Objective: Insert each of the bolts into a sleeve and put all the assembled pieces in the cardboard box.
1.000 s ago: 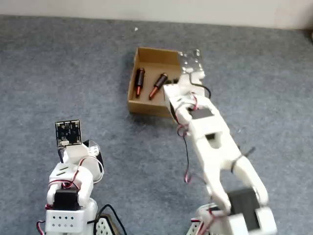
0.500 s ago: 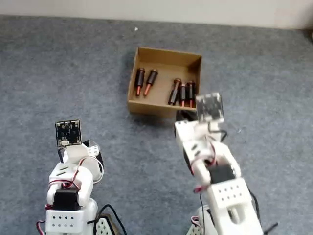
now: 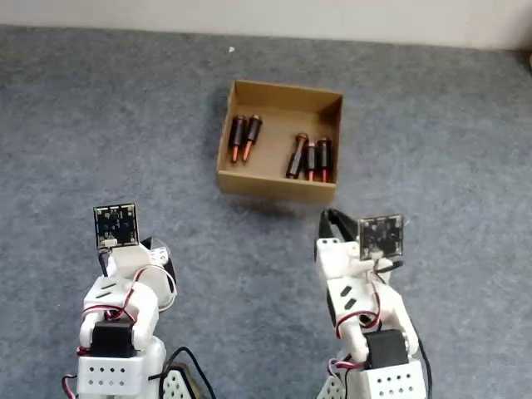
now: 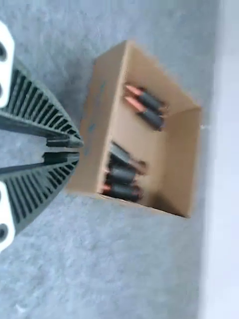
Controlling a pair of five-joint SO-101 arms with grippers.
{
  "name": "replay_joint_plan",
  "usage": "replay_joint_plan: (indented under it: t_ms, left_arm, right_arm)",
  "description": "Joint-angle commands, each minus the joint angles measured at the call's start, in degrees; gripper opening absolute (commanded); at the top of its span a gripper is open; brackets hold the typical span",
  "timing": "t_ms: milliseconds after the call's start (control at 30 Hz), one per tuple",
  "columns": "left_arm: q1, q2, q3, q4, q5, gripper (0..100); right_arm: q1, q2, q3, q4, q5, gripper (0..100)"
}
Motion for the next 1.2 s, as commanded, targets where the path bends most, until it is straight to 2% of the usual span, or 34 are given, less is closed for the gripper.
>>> replay_joint_plan:
  t_ms: [0, 200, 400, 567, 667, 833, 1167]
  left_arm:
    - [-0.31, -0.22, 1.36, -1.49, -0.79, 1]
    - [-0.22, -0.22, 1.36, -1.23, -0.79, 1]
    - [-0.22, -0.22, 1.36, -0.88, -0.70, 1]
    - [-0.13, -0.22, 1.36, 2.99, -0.70, 1]
    - [-0.13, -0.22, 1.36, 8.18, -0.70, 1]
    - [-0.40, -0.22, 1.36, 16.97, -0.70, 1]
    - [-0.57, -0.22, 1.36, 17.05, -0.70, 1]
  right_arm:
    - [2.77, -1.80, 4.79, 2.07, -0.26, 0.5]
    - [2.68, -1.54, 6.02, 8.48, -0.35, 0.5]
    - [2.51, -1.54, 6.02, 20.09, -0.35, 0.5]
    - [2.68, -1.54, 6.02, 30.20, -0.35, 0.5]
    - [2.68, -1.54, 6.02, 35.74, -0.35, 0.5]
    - [2.68, -1.54, 6.02, 36.53, -0.35, 0.5]
    - [2.68, -1.54, 6.02, 36.53, -0.35, 0.5]
